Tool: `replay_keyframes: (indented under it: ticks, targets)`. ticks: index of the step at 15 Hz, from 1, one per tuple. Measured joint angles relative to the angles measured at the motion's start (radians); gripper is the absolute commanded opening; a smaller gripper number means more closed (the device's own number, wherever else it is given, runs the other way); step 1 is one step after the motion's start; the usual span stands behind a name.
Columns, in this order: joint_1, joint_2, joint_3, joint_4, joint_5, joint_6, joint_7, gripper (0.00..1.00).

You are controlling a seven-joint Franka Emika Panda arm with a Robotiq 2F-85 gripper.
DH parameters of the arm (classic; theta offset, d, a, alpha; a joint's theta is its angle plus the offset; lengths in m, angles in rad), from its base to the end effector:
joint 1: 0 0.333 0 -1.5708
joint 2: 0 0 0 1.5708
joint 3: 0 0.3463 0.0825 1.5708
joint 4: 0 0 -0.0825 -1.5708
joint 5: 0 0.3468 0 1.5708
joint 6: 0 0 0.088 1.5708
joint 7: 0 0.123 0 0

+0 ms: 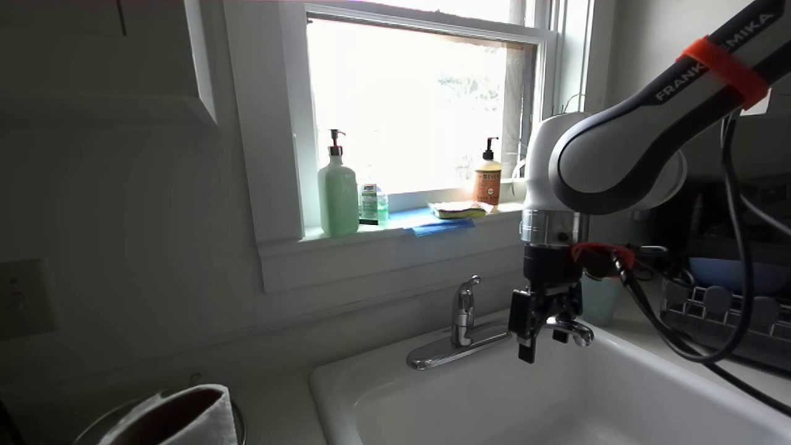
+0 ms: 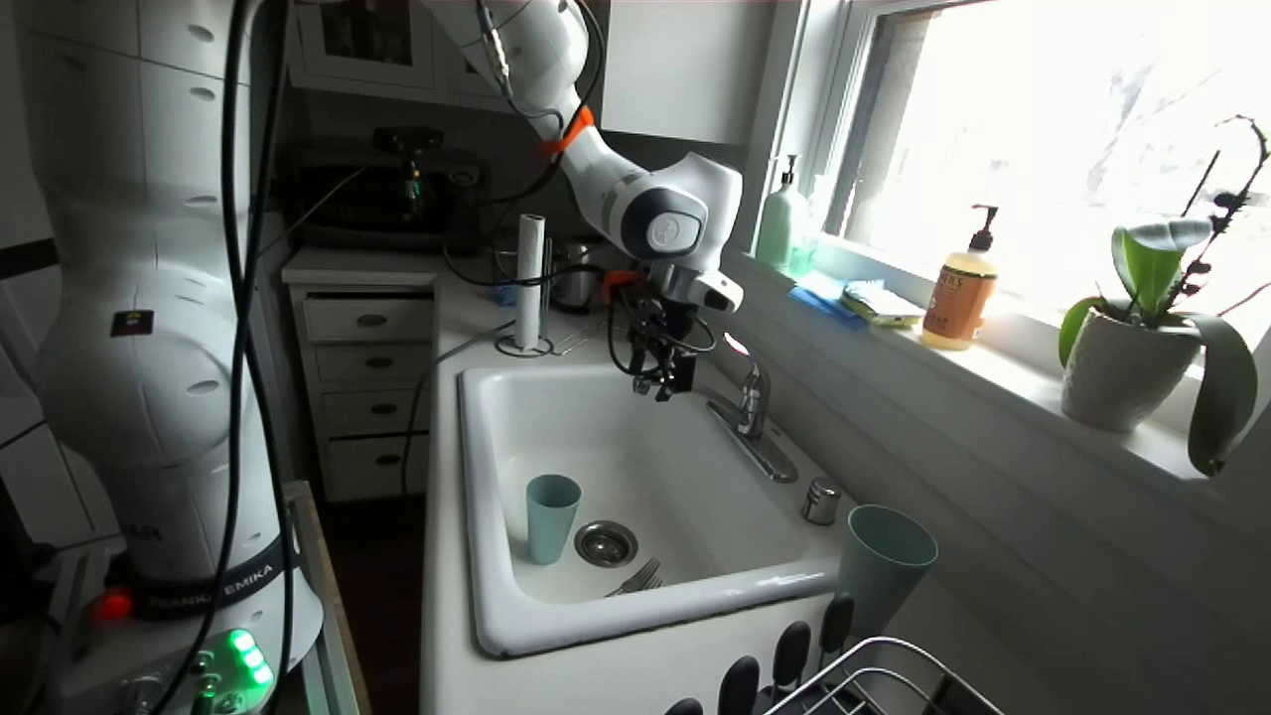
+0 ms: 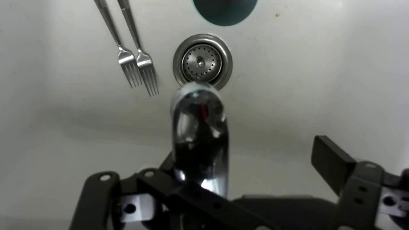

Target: Move the faucet head to the left, pick up the cup on the right and pour its contents into the cup in the sink

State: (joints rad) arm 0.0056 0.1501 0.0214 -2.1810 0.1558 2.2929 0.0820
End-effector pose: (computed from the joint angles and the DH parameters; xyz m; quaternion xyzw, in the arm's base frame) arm 0.5247 0.0193 0.3579 -0.9949 0.0800 0.0223 0.0579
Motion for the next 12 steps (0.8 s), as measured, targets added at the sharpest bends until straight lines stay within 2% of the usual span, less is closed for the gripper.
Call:
replay_keyframes:
  ticks: [6,12]
  targets:
    - [0.067,0.061,0.019,0.038,-0.003,0.082,0.201,1.0]
    - [0.118,0.11,0.023,0.103,-0.004,0.109,0.318,1.0]
